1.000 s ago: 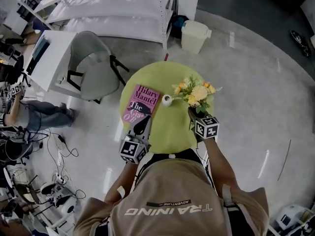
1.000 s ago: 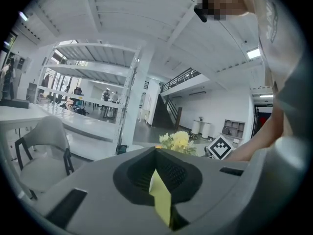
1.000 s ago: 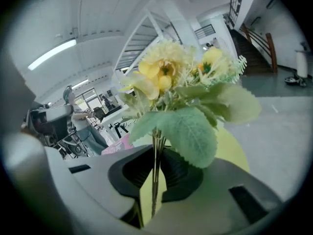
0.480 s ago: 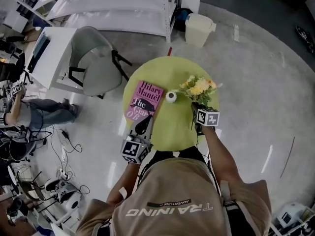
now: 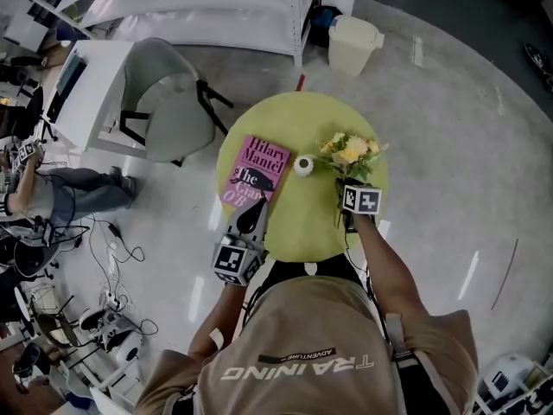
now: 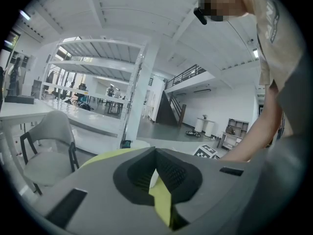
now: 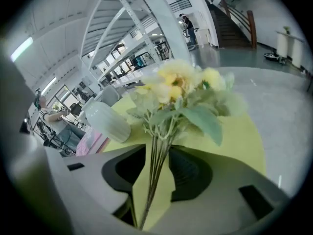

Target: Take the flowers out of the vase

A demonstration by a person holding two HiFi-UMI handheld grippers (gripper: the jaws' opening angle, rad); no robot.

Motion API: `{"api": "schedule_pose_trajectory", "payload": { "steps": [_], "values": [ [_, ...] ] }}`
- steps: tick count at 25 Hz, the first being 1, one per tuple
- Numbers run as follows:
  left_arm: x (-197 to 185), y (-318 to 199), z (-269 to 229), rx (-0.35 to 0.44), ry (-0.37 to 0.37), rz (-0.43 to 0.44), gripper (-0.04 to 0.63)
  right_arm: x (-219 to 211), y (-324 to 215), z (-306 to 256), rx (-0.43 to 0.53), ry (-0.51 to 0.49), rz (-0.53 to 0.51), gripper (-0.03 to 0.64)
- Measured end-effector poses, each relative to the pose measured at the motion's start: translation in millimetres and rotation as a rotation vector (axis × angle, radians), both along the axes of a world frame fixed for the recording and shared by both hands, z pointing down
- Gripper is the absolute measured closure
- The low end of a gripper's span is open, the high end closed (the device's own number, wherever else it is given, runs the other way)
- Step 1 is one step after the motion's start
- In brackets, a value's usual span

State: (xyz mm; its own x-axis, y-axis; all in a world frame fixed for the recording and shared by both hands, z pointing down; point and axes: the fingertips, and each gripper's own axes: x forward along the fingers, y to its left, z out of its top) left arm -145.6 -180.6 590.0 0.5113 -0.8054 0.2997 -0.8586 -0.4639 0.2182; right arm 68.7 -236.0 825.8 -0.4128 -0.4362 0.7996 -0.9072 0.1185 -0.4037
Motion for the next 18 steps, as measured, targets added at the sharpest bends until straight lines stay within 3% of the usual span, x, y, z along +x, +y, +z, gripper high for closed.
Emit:
{"api": "schedule_pose_trajectory", "payload": {
  "steps": [3,7,10,15,18],
  "values": [
    [-2.3,-0.2,-0.2,0.0,0.0,-0.003,0.589,0.2,1.6,-2.0,0.005,0.058,-0.014,0.431],
    [-2.2,2.5,-3.2,0.008,0.004,0.0,0.589,3.9,8.6,-5.9,0.011,0.121,-0.026,0.431],
    [-0.7,5.8,-4.4,0.014,0.009,0.003,0.589,3.9,19.0,-9.6,0.014,0.115,-0.026,0.431],
    [4.1,5.6,-7.4,0.026,0.011,0.019,0.589,7.1,22.6,-36.9,0.117,0.099,-0.003,0.578],
    [7.9,4.6,-9.2,0.037,0.012,0.025,0.589,-1.7,23.8,-62.8,0.204,0.071,-0.071,0.612]
  ]
}}
